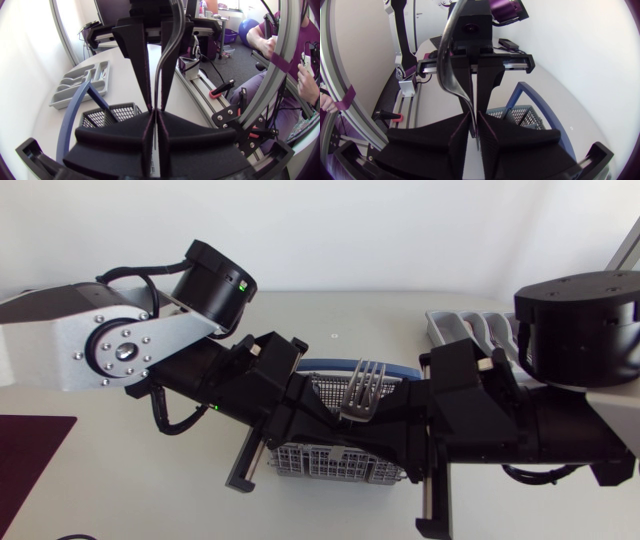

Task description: Sort the cutlery from the basket into the organizer compartments.

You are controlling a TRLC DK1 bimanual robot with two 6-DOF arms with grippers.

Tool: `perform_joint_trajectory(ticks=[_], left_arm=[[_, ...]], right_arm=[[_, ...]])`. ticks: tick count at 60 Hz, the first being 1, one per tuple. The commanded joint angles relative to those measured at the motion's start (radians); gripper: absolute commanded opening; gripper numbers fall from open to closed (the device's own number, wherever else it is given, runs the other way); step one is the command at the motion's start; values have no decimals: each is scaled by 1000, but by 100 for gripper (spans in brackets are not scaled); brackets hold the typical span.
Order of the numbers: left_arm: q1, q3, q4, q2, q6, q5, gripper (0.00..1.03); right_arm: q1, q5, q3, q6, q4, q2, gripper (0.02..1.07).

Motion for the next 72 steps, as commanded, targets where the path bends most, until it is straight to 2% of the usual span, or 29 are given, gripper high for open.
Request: perform_joint_trajectory(ticks=[1, 15, 18, 22, 28, 31, 33, 45, 52, 61, 64, 72], left_arm=[[5, 27, -8, 8, 8, 24, 3], [12, 24, -5, 2, -7, 25, 3], [19, 27, -4, 0, -18, 25, 8], [32, 35, 7, 0, -44, 25, 31], [57, 41, 41, -6, -102, 25, 77], [69, 41, 62, -9, -129, 25, 94], [78, 41, 77, -10, -147, 25, 99], [167, 41, 220, -32, -319, 20, 99], [218, 40, 272, -46, -405, -32, 99], [239, 17, 269, -87, -414, -151, 99], [238, 3, 261, -104, -412, -219, 99], [226, -35, 257, -153, -411, -319, 99]], right_arm=[[6, 4, -7, 23, 15, 14, 9], [0, 8, -2, 41, 5, 14, 8], [0, 8, -1, 43, 4, 11, 8], [-2, 6, 2, 43, -5, 7, 8], [-6, 8, 7, 41, -25, -9, 8], [-12, 6, 7, 41, -34, -16, 8], [-17, 6, 8, 40, -41, -23, 8], [-112, -3, 25, 28, -123, -95, 8], [-226, -11, 42, 5, -174, -127, 8], [-448, -28, 82, -35, -216, -119, 8], [-545, -31, 102, -48, -219, -87, 8], [-733, -34, 154, -74, -205, 23, 8]])
